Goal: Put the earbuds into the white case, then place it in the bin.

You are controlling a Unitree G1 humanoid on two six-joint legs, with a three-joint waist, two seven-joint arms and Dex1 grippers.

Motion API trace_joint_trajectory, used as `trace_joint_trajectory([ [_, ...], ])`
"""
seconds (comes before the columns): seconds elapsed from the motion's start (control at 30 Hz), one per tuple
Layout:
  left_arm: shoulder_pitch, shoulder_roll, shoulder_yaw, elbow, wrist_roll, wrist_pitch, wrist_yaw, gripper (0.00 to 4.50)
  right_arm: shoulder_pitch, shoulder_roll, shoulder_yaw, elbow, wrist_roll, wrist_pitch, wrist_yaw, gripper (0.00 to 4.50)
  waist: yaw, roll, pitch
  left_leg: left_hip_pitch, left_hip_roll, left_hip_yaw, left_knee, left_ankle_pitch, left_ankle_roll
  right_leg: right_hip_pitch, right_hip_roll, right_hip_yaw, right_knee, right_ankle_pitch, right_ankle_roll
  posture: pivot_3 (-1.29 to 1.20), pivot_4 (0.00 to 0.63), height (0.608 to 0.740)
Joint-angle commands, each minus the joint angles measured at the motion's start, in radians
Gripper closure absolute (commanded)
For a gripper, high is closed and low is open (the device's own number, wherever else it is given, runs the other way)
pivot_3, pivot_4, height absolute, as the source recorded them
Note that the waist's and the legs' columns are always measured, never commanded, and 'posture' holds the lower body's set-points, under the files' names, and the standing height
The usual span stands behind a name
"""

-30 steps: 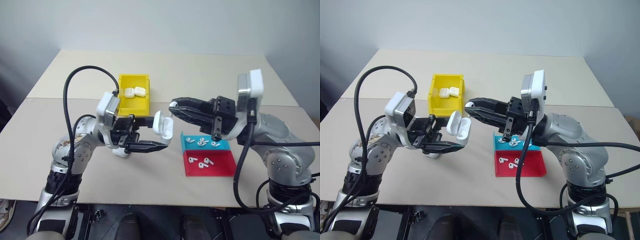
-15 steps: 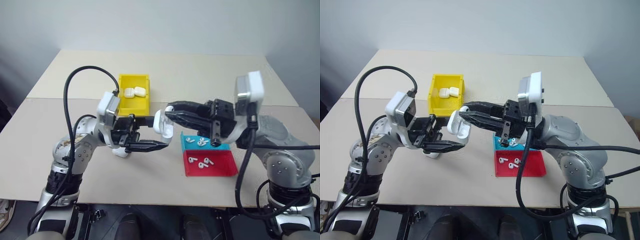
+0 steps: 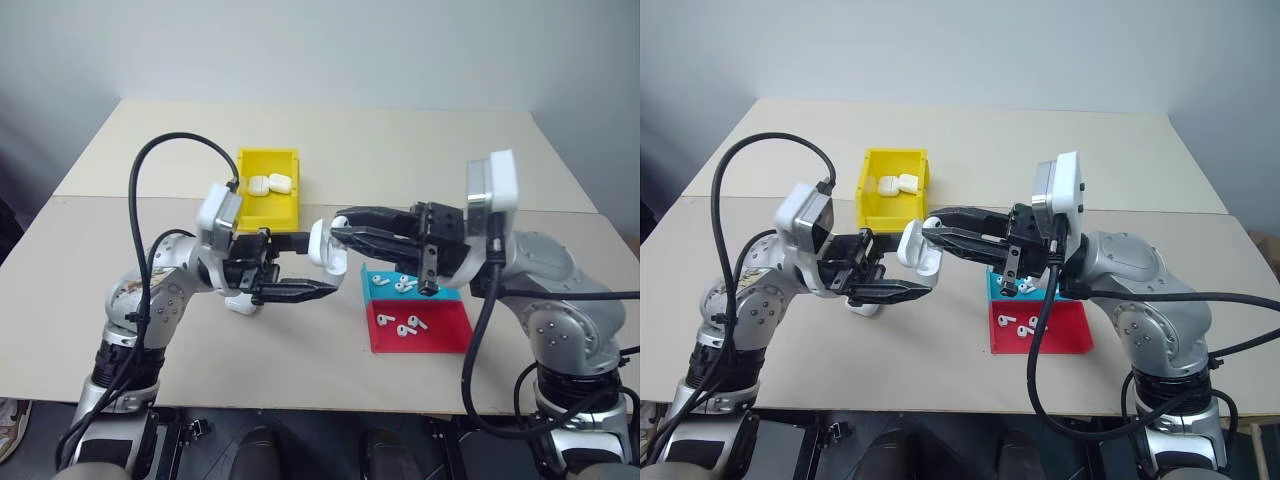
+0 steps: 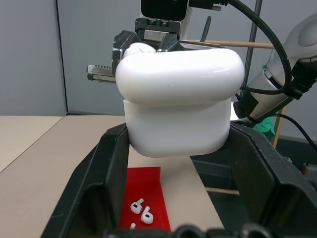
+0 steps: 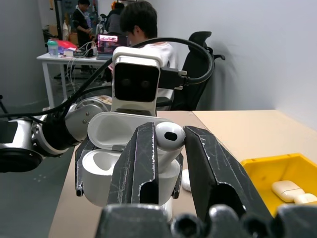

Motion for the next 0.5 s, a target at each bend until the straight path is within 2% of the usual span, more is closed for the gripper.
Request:
trace_joint_trajectory([
  [0.03,-0.029,-0.011,0.016,-0.011,-0.006,-0.013,0.009,1.77,-0.008,-0.011,0.005,-0.006,-0.006,-0.023,0.026,2.52,0.000,0.000,0.000,0.000,0.000,0.000,0.000,0.000,0.000,0.000,0.000,0.000,0.000,0.000,0.000,0.00,0.150,0.740],
  [0.27,-0.028,-0.017,0.027,-0.006,0.004,-0.019,0.017,1.77,-0.006,-0.025,-0.039,0.011,0.033,-0.015,0.052,0.15,0.000,0.000,0.000,0.000,0.000,0.000,0.000,0.000,0.000,0.000,0.000,0.000,0.000,0.000,0.000,0.00,0.150,0.740],
  [0.4,-0.030,-0.009,0.040,0.008,0.012,-0.029,0.014,1.77,-0.019,-0.067,-0.088,0.053,0.062,-0.012,0.083,0.15,0.001,0.000,0.000,0.000,0.000,0.000,0.000,0.000,0.000,0.000,0.000,0.000,0.000,0.000,0.000,0.00,0.150,0.740],
  [0.5,-0.021,0.011,0.059,0.010,0.014,-0.042,-0.002,1.77,-0.052,-0.189,-0.100,0.177,-0.006,-0.035,0.206,0.15,0.002,0.000,0.000,0.000,0.000,0.000,0.000,0.000,0.000,0.001,0.000,0.000,0.000,0.000,0.000,0.00,0.150,0.740],
])
